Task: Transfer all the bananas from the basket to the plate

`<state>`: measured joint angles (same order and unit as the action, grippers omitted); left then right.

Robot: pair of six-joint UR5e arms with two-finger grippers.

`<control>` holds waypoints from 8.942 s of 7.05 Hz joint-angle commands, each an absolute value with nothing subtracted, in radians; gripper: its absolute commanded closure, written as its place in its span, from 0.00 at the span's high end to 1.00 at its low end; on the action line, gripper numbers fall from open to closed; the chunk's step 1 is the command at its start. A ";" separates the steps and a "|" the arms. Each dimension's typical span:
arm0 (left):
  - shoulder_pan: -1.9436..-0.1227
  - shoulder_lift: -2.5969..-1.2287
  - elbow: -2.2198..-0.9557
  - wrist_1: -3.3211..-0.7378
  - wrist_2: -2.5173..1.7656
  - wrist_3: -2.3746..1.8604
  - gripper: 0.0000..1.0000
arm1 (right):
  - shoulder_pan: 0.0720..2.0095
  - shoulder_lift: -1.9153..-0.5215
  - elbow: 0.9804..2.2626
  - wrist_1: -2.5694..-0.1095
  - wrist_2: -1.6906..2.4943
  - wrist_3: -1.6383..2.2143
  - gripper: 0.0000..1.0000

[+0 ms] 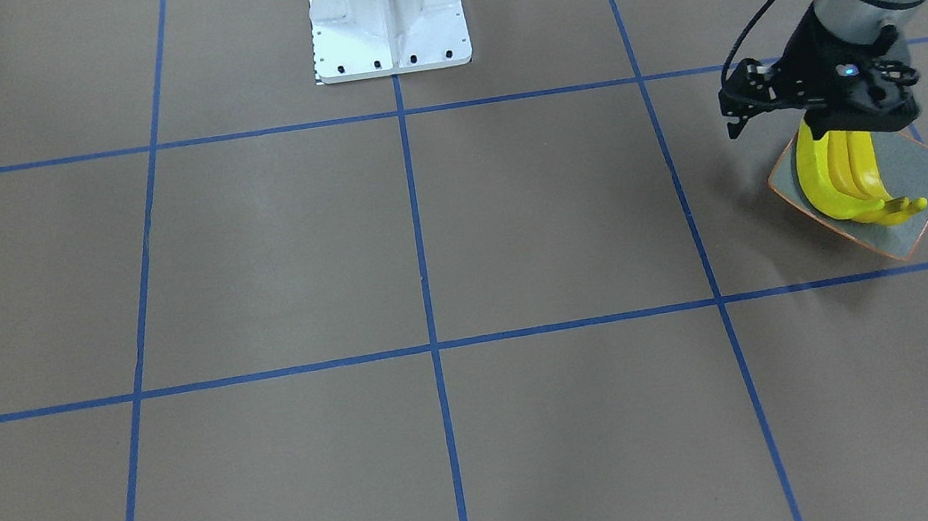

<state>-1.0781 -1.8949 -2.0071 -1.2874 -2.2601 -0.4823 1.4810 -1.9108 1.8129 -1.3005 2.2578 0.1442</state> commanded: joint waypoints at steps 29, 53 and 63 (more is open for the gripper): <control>-1.143 -1.891 -2.026 -1.289 -2.335 -0.517 1.00 | 1.631 -1.764 1.558 -0.963 2.386 0.166 0.00; -0.867 -2.261 -1.634 -2.367 -2.427 -1.644 1.00 | 0.568 -0.991 1.759 -0.489 1.956 1.663 0.00; -0.827 -2.273 -1.635 -2.411 -2.425 -1.723 0.00 | 0.566 -0.988 1.763 -0.448 1.956 1.663 1.00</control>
